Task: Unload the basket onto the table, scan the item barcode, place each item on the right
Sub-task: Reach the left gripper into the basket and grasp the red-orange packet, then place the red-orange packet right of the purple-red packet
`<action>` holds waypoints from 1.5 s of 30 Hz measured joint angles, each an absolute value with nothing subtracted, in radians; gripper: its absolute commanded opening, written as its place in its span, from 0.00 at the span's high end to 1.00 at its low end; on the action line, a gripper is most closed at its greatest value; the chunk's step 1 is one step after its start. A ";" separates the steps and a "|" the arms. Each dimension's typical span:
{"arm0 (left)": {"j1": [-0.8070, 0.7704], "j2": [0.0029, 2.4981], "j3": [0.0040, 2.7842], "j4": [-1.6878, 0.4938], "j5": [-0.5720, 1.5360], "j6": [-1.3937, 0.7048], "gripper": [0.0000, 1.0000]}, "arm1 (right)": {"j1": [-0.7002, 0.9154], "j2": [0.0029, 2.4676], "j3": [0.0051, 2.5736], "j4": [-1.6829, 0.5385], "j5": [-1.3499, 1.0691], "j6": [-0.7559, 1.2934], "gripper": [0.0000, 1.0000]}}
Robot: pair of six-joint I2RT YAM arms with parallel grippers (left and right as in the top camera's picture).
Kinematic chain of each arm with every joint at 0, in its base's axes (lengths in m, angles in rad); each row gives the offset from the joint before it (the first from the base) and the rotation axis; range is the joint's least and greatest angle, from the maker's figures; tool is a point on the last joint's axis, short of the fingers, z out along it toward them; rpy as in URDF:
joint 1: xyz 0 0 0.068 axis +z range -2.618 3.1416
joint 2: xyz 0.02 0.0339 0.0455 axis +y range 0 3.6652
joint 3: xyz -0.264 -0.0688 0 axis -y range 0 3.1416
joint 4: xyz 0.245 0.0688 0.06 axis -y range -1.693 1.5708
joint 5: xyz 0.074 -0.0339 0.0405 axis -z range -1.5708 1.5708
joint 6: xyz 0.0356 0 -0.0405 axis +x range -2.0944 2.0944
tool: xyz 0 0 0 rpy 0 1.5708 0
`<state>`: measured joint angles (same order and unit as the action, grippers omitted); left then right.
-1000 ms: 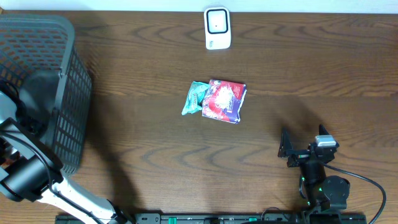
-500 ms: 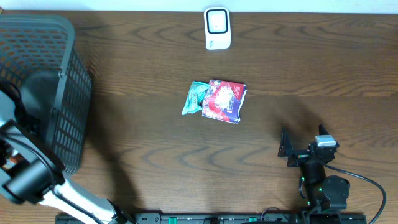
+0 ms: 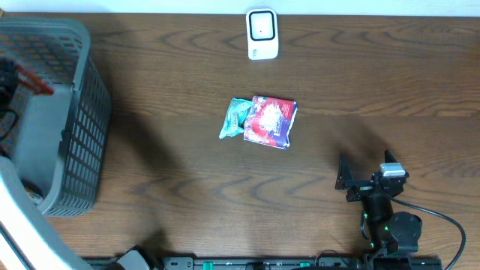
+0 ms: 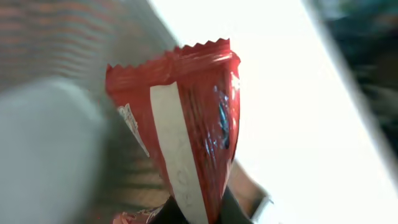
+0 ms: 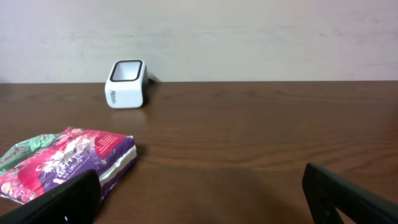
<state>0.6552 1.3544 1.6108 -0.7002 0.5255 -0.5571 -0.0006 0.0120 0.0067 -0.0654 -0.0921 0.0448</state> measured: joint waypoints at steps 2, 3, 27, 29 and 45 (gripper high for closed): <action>0.602 1.316 1.611 -0.699 0.569 -0.591 0.93 | -0.001 0.012 0.007 -0.065 -0.092 0.045 0.01; 0.567 1.303 1.611 -0.699 0.585 -0.596 0.93 | -0.001 0.012 0.007 -0.065 -0.092 0.045 0.01; -0.374 1.670 1.589 -0.751 0.434 -0.362 0.93 | -0.001 0.012 0.007 -0.065 -0.092 0.045 0.01; -0.422 1.740 1.589 -0.716 0.414 -0.370 0.93 | -0.001 0.012 0.007 -0.065 -0.092 0.045 0.01; -0.698 1.960 1.578 -0.370 0.264 -0.653 0.92 | -0.001 0.012 0.007 -0.065 -0.092 0.045 0.01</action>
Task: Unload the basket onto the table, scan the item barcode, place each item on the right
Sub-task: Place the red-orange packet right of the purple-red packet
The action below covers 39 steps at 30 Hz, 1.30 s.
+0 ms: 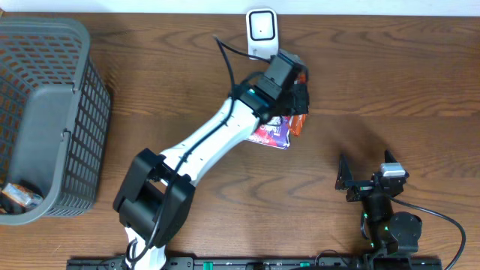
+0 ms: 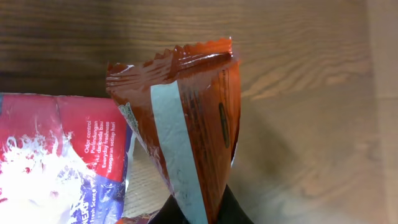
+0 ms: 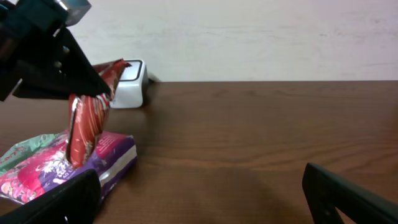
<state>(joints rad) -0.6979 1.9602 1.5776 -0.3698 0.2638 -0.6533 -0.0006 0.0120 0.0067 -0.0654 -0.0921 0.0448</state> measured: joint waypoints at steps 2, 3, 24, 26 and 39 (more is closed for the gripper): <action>-0.717 1.968 1.578 -0.368 0.215 -0.657 0.92 | -0.001 0.012 0.007 -0.065 -0.092 0.045 0.01; -0.725 1.978 1.578 -0.366 0.194 -0.658 0.92 | -0.001 0.012 0.007 -0.065 -0.092 0.045 0.01; -0.632 1.889 1.578 -0.323 0.154 -0.574 0.32 | -0.001 0.012 0.007 -0.065 -0.092 0.045 0.01; -0.569 1.795 1.583 -0.355 0.154 -0.528 0.31 | -0.001 0.012 0.007 -0.065 -0.092 0.045 0.01; 0.199 1.429 1.616 -0.826 -0.035 -0.337 0.26 | -0.001 0.012 0.007 -0.065 -0.092 0.045 0.01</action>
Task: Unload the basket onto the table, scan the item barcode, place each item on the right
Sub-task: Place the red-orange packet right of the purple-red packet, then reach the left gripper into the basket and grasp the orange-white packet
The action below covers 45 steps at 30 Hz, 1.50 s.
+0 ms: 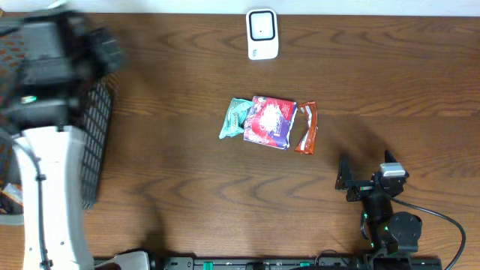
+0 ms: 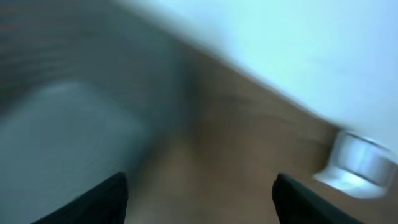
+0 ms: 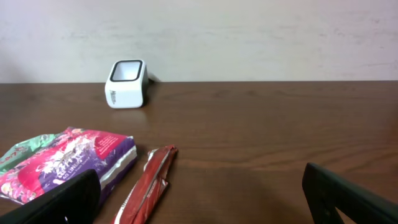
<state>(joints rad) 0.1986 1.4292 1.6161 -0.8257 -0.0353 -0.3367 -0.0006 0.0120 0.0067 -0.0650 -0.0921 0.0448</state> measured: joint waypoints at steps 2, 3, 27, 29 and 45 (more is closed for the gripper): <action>0.318 1.438 1.611 -0.873 -0.070 -0.335 0.26 | -0.001 0.012 0.007 -0.065 -0.092 0.045 0.01; 0.361 1.445 1.608 -0.887 -0.084 -0.335 0.26 | -0.001 0.012 0.007 -0.065 -0.093 0.045 0.01; 0.822 1.680 1.229 -0.799 -0.251 -0.419 0.25 | -0.001 0.012 0.007 -0.065 -0.092 0.045 0.01; 0.823 1.680 1.207 -0.770 -0.255 -0.419 0.25 | -0.001 0.012 0.007 -0.065 -0.092 0.045 0.01; 0.907 1.806 1.199 -0.698 -0.262 -0.426 0.60 | -0.001 0.012 0.007 -0.065 -0.092 0.045 0.01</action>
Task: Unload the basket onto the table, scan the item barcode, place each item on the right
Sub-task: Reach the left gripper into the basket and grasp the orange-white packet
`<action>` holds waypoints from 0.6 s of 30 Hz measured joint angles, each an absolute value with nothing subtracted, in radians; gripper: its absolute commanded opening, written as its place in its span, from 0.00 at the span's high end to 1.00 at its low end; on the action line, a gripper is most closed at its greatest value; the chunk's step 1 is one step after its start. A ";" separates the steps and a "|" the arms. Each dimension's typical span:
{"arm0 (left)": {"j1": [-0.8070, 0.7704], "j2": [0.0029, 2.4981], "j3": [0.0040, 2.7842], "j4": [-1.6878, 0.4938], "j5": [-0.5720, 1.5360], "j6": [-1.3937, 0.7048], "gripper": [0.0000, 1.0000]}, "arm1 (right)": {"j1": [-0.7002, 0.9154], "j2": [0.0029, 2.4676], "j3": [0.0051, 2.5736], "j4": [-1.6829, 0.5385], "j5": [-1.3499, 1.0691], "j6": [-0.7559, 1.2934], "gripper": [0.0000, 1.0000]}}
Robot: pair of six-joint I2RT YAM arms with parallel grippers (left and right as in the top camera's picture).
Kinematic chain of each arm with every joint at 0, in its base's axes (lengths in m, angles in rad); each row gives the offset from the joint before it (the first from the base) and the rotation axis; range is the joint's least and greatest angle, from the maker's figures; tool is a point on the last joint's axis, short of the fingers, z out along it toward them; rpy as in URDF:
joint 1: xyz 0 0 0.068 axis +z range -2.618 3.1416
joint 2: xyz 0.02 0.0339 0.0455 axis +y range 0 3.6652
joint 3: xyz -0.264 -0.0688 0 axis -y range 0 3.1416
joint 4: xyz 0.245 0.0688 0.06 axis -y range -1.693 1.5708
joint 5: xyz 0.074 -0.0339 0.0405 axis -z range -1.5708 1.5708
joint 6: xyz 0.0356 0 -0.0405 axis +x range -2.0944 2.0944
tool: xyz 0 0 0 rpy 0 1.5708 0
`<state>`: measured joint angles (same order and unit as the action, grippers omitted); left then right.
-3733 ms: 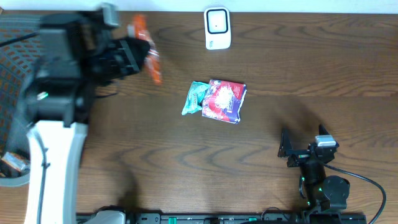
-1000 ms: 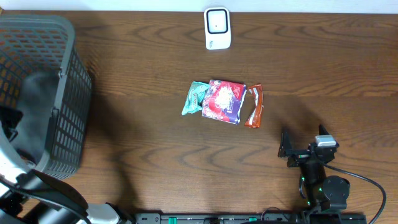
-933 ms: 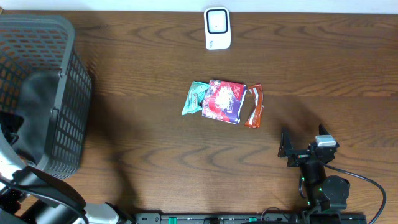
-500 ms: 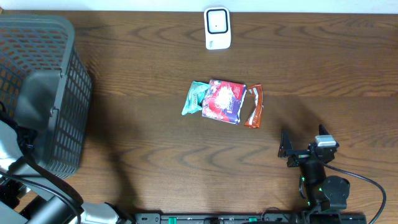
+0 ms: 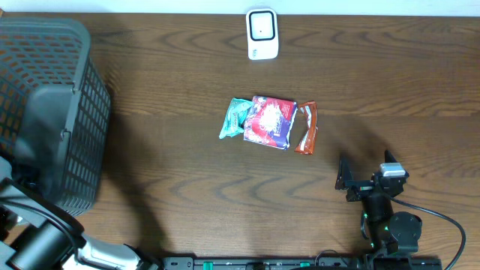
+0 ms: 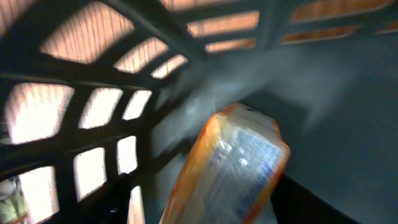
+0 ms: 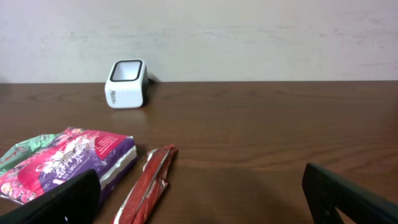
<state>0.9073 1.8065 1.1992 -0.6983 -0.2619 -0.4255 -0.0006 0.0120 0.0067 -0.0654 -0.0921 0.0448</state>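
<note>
The white barcode scanner [image 5: 262, 34] stands at the table's far edge, also in the right wrist view [image 7: 126, 84]. My left gripper [image 6: 200, 190] is down inside the grey basket [image 5: 82, 127], open, with a blurred orange and blue packet [image 6: 239, 158] between its dark fingers [image 6: 118, 199]. In the middle of the table a red bar wrapper [image 5: 306, 128] lies right of a purple and red pack [image 5: 268, 121] and a green packet [image 5: 236, 118]. My right gripper [image 5: 360, 180] rests open near the front right, holding nothing.
The basket's lattice wall [image 6: 124, 56] closes in tightly round the left gripper. Part of the left arm [image 5: 37, 240] shows at the front left corner. The right arm's base [image 5: 394, 229] and its cable sit at the front edge.
The left arm was over the basket's near side with its wrist view a blur; now its open gripper is inside the basket around an orange and blue packet. Table items and right arm are unchanged.
The left gripper was shut on the red bar at the basket. Then it held the bar close to the scanner, above the purple pack. Then the bar lay on the table beside that pack and the open gripper was back by the basket, where it now straddles another packet.
</note>
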 measured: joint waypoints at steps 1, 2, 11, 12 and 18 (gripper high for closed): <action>0.908 1.816 1.199 -0.698 -0.262 -0.427 0.71 | -0.001 0.012 0.007 -0.065 -0.092 0.045 0.01; 0.910 1.822 1.199 -0.698 -0.262 -0.419 0.76 | -0.001 0.012 0.007 -0.065 -0.092 0.045 0.01; 0.912 1.782 1.206 -0.725 -0.244 -0.419 0.92 | -0.001 0.012 0.007 -0.065 -0.092 0.045 0.01; 0.912 1.755 1.213 -0.725 -0.225 -0.419 0.93 | -0.001 0.012 0.007 -0.065 -0.092 0.045 0.01; 0.913 1.476 1.278 -0.606 0.113 -0.499 0.93 | -0.001 0.012 0.007 -0.065 -0.092 0.045 0.01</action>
<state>0.9134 1.4761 1.2781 -0.6056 0.1131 -0.4988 -0.0006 0.0120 0.0067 -0.0650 -0.0921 0.0448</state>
